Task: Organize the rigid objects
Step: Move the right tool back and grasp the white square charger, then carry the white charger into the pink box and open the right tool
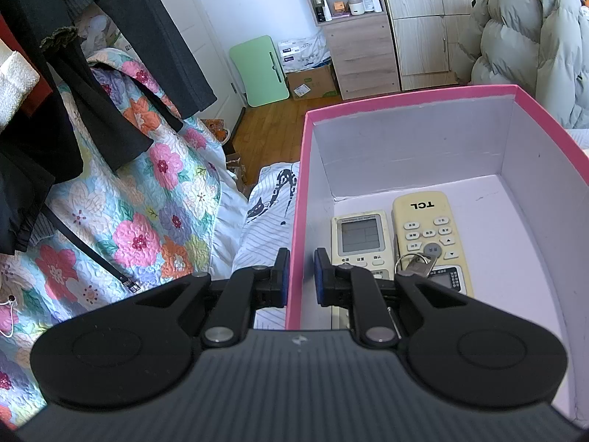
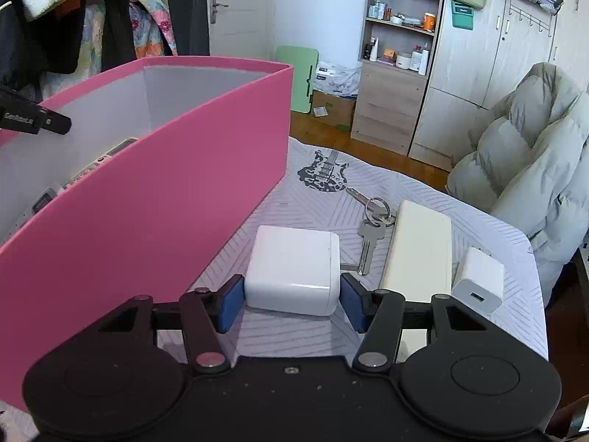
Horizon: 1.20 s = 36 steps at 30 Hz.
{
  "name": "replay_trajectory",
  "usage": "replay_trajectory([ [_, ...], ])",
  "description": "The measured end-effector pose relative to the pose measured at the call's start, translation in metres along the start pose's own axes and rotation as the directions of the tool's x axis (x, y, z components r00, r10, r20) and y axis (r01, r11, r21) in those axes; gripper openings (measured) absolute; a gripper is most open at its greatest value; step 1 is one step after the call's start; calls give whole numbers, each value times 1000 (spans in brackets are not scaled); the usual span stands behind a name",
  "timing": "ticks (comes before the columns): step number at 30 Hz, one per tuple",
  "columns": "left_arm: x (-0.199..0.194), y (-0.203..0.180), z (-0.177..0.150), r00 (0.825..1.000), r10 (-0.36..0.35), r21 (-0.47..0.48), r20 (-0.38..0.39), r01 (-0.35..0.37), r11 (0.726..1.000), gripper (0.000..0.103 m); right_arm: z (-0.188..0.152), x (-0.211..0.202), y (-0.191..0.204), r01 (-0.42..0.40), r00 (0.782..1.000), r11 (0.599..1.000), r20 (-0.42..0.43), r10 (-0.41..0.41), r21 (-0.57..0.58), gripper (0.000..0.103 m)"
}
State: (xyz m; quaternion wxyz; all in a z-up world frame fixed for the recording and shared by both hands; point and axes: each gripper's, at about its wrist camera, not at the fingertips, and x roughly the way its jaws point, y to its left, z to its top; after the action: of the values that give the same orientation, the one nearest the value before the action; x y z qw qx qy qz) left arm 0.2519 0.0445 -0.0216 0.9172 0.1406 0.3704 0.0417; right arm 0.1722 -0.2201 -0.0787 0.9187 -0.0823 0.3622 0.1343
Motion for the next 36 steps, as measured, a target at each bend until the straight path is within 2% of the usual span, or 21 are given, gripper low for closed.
replay_trajectory([
  [3, 0, 0, 0, 1000, -2, -2, 0, 2, 1000, 14, 6, 2, -1, 25, 999, 1000, 31, -25, 14, 65],
  [7, 0, 1, 0, 1000, -2, -4, 1, 2, 1000, 14, 12, 14, 4, 47, 999, 998, 16, -46, -29, 67],
  [10, 0, 1, 0, 1000, -1, -2, 1, 1, 1000, 14, 12, 12, 8, 57, 998, 996, 24, -56, -73, 62],
  [16, -2, 1, -1, 1000, -5, -9, 1, 5, 1000, 14, 10, -17, 1, 49, 994, 999, 98, -49, 1, 62],
  [22, -2, 1, -1, 1000, -7, -12, 1, 7, 1000, 14, 23, -72, -1, -9, 977, 1000, 213, 3, 28, 62],
  [25, -1, 1, -1, 1000, -3, -7, 2, 3, 1000, 14, 35, -107, 8, -67, 958, 998, 281, 60, 17, 62],
  [27, -1, 1, -1, 1000, -3, -7, 3, 3, 1000, 14, 44, -130, 21, -130, 940, 989, 308, 144, -65, 63],
  [28, -1, 1, -1, 1000, -3, -8, 3, 3, 1000, 14, 48, -137, 28, -166, 934, 980, 302, 191, -107, 63],
  [30, -2, 2, -1, 1000, -4, -10, 11, 4, 1000, 14, 61, -142, 40, -256, 927, 951, 237, 292, -172, 63],
  [33, -3, 3, -1, 1000, -7, -23, 18, 8, 1000, 14, 78, -130, 57, -393, 911, 901, 57, 409, -184, 63],
  [35, -2, 4, -1, 1000, -10, -30, 22, 11, 999, 14, 84, -119, 67, -440, 897, 883, -33, 441, -166, 63],
  [36, -3, 4, -1, 1000, -11, -31, 24, 12, 999, 14, 85, -115, 74, -436, 900, 884, -55, 433, -168, 63],
])
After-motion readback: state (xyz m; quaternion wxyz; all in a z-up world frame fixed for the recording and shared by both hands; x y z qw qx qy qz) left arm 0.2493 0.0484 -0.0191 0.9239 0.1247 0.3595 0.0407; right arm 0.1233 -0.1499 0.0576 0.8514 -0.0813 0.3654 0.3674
